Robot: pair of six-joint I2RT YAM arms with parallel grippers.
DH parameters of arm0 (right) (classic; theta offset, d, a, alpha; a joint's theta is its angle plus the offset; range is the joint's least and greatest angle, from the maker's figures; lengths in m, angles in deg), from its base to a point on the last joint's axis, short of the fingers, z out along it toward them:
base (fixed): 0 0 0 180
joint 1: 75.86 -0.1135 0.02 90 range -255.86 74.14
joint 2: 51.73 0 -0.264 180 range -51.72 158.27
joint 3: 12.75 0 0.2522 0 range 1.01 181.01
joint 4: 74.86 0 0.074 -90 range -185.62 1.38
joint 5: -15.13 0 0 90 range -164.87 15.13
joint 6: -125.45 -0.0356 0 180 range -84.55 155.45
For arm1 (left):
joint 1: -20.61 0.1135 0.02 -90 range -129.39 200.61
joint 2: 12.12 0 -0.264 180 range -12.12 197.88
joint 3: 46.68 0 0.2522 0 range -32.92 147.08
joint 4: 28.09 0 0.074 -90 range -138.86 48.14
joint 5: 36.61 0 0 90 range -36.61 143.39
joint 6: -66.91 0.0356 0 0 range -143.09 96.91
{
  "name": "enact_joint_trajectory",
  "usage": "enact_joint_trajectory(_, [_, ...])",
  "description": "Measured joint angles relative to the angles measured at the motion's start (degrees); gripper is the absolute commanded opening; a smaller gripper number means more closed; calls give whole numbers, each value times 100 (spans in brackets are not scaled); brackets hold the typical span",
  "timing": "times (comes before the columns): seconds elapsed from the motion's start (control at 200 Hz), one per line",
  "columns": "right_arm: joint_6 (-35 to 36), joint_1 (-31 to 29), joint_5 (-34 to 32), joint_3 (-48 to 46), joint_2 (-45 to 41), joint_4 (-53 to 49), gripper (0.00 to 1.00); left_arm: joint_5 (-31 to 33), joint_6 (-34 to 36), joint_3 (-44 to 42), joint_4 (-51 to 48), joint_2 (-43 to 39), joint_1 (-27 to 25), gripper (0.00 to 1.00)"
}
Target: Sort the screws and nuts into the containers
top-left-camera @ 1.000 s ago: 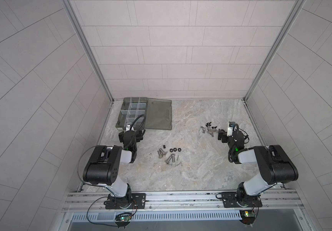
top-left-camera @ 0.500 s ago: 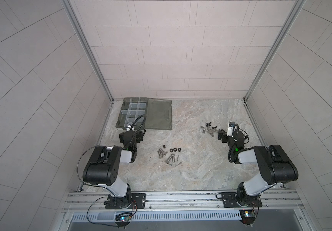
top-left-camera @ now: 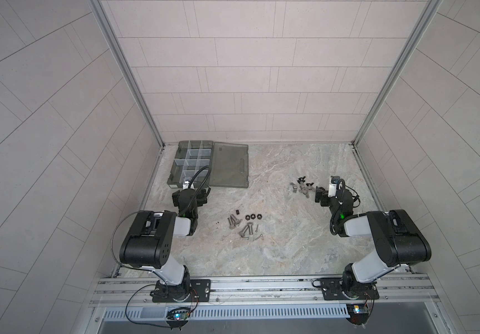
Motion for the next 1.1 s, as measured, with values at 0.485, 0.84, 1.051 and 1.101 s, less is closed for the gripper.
enact_joint_trajectory(0.485, [-7,50,98,-2,-61,-57,99,-155,52,1412,-2155,-723,-2,100])
enact_joint_trajectory(0.84, [-199,-848,-1631,968,-1071,-2275,99,17,114,3383,-4743,-925,-2,100])
enact_joint_trajectory(1.051, [-588,-1480,-2345,2684,-1279,-4566,99,-387,74,4496,-5766,-485,-2,100])
enact_joint_trajectory(1.101, [-767,-1480,-2269,3086,-1366,-5001,99,-448,63,4787,-6015,-302,-2,100])
